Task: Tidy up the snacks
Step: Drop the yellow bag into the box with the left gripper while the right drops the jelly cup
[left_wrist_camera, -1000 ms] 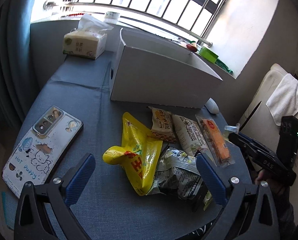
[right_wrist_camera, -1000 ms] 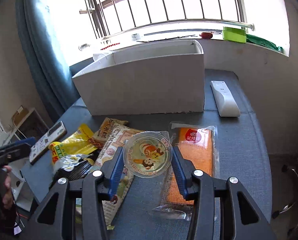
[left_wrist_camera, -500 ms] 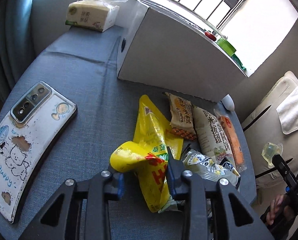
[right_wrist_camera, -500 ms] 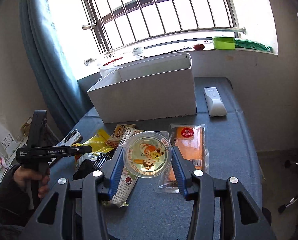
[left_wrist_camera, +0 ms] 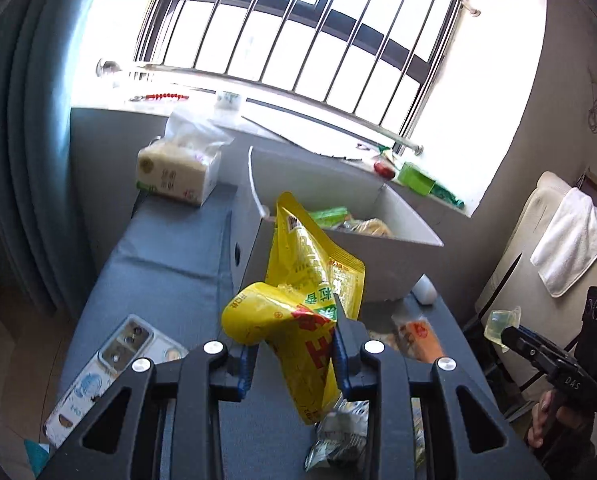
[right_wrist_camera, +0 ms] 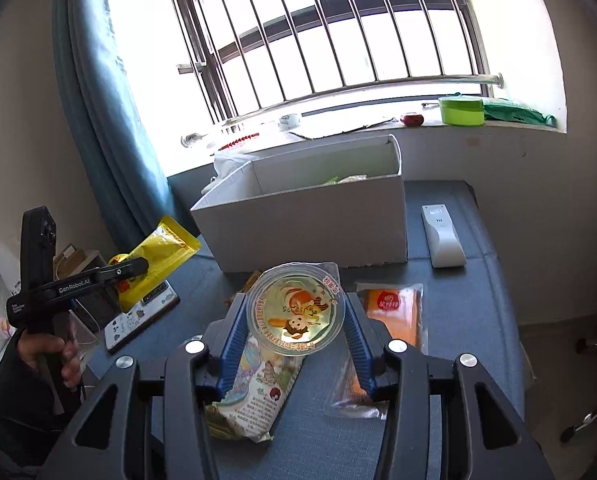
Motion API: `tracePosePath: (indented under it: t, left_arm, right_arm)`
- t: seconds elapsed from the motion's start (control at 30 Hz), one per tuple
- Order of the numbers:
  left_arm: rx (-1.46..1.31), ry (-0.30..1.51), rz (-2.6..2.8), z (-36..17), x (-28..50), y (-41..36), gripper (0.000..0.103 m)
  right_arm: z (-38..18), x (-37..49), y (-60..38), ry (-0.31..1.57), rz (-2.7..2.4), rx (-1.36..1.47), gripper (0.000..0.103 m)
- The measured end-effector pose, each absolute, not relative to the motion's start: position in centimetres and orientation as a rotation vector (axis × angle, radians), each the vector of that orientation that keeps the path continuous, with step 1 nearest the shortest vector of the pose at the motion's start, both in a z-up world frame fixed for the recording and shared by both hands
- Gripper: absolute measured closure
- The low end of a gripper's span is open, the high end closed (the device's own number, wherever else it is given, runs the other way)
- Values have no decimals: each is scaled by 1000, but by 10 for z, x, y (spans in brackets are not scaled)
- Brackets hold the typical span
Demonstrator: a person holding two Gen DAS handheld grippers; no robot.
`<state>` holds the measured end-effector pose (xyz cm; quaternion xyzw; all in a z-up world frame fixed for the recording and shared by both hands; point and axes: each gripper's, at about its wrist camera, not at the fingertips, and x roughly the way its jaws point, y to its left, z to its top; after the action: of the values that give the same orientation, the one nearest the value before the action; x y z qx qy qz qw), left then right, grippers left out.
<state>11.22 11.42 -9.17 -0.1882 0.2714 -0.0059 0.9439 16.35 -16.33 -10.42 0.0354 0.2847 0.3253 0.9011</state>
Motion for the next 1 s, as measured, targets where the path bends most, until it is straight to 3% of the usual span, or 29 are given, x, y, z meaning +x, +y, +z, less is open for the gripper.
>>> tracePosePath:
  t: [0.27, 0.63, 0.67, 0.7, 0.73, 0.77, 0.8, 1.0]
  left_arm:
    - [-353, 488, -35, -37, 196, 114, 69]
    - [-278, 611, -2, -49, 297, 109, 68]
    - [-276, 620, -2, -51, 302, 110, 64]
    - [-277, 637, -3, -53, 305, 111, 48]
    - [-284, 658, 7, -56, 306, 113, 32]
    - [-297, 667, 25, -57, 305, 114, 1]
    - [-307, 653, 32, -58, 300, 117, 0]
    - [-290, 630, 5, -49, 278, 120, 0]
  right_arm:
    - [-58, 241, -129, 537, 674, 50, 52]
    - [-54, 364, -105, 644, 588, 62, 52]
    - [-55, 369, -104, 647, 585, 55, 51]
    - [-55, 373, -103, 653, 577, 56, 51]
    - [-56, 376, -103, 658, 568, 61, 40]
    - [-57, 379, -103, 670, 557, 67, 12]
    - [-58, 382, -104, 685, 544, 75, 0]
    - [-55, 366, -110, 649, 528, 74, 0]
